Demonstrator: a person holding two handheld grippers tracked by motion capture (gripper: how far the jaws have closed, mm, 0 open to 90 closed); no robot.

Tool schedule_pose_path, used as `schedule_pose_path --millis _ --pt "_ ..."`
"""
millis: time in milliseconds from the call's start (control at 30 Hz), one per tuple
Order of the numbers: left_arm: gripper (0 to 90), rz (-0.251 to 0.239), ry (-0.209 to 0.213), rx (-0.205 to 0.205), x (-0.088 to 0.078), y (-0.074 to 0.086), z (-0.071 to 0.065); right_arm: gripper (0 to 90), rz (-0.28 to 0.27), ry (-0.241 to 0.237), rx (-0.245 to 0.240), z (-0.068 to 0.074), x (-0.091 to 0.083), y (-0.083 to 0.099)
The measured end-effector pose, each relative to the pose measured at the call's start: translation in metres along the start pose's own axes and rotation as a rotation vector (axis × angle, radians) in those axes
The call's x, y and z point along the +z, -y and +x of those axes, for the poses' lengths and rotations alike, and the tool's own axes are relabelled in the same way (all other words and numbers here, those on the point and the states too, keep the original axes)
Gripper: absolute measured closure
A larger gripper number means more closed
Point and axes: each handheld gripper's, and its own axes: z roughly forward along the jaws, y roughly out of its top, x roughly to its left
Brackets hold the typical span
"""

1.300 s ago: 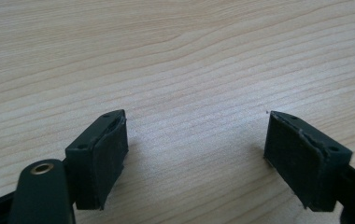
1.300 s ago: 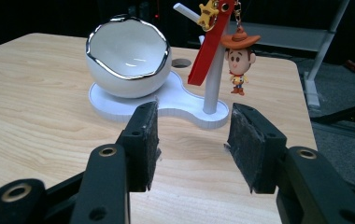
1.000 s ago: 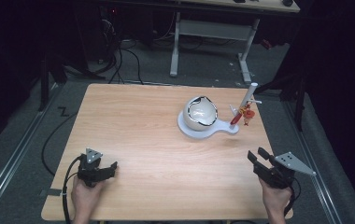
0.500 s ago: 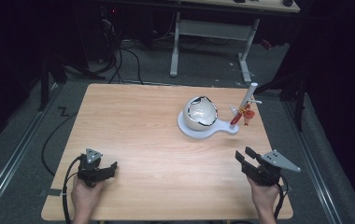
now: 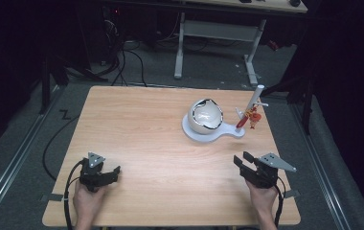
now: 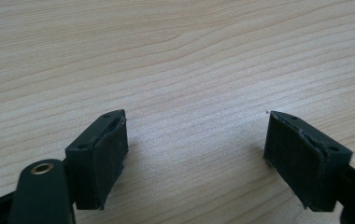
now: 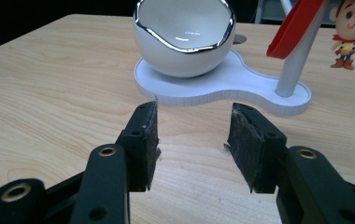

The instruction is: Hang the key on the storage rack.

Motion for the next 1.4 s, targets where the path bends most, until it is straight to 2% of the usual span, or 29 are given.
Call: schedule_pose_path --millis 233,533,1400 --pt "21.9 0.000 0.000 0.000 0.000 0.000 0.000 51.8 0.029 -0.020 -0.006 -0.001 0.011 0.003" --pt "22.0 0.000 0.000 0.000 0.000 0.000 0.000 48.5 0.077 -0.016 -0.003 -0.004 0.029 0.006" --pt "21.9 0.001 -0.001 0.001 0.000 0.000 0.000 40.1 0.235 0.069 -0.021 -0.015 0.067 0.012"
